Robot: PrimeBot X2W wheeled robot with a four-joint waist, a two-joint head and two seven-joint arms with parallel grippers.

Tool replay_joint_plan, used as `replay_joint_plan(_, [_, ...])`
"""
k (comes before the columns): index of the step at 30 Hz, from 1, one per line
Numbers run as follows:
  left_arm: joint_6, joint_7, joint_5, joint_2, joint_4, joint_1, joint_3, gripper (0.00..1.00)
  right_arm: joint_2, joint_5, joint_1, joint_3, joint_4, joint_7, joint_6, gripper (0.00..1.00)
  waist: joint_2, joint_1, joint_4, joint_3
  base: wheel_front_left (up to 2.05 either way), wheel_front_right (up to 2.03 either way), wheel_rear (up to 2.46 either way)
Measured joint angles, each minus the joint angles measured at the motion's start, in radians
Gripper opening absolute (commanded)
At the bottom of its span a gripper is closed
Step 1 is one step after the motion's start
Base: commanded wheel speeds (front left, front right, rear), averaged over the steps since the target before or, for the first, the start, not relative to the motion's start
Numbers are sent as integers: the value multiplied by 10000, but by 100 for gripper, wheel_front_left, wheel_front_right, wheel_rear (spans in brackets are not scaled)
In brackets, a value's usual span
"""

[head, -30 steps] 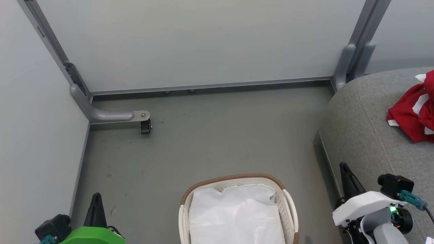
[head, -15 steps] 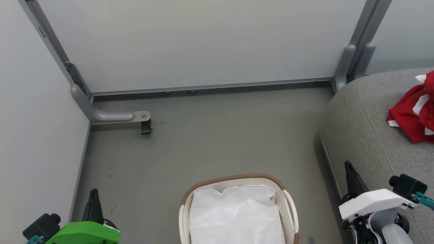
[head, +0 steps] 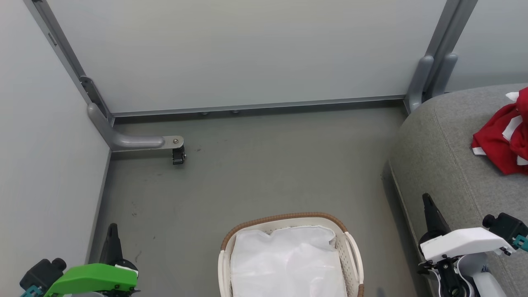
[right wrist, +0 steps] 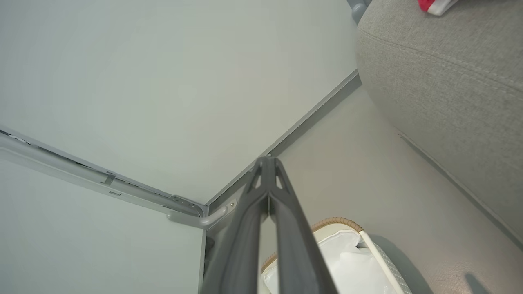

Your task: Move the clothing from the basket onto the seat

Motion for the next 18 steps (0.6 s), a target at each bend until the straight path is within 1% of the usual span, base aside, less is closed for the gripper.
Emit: replay_joint_plan(18, [-2, 510, -1952, 6, -305, -127, 75, 0, -17, 2088, 48, -113, -345, 545, 0, 0, 0, 0, 24, -35, 0, 0, 0])
